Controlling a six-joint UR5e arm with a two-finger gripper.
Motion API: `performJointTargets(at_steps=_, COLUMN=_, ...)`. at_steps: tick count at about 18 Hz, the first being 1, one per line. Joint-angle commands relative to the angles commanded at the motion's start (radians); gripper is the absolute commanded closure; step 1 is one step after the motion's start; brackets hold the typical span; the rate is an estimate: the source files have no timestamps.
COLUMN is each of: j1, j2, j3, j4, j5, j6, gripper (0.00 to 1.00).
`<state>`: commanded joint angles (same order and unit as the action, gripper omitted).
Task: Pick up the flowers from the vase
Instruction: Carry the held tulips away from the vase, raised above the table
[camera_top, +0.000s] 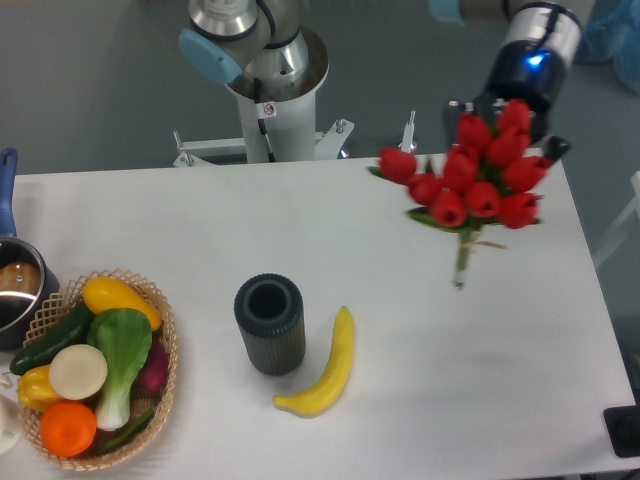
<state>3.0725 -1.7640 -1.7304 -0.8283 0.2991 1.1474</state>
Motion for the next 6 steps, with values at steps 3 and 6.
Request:
performJointTargets(at_steps=3, j1=0.032, j2=-0.028, j3=0.005, j4=0.000, j5=0.000, j6=0.006, gripper=0.59)
performJointTargets(at_steps=6, j1=0.049, j2=-0.037, j3=-0.008, j4=0.002, j5=0.021, j6=0.052, gripper=0.59)
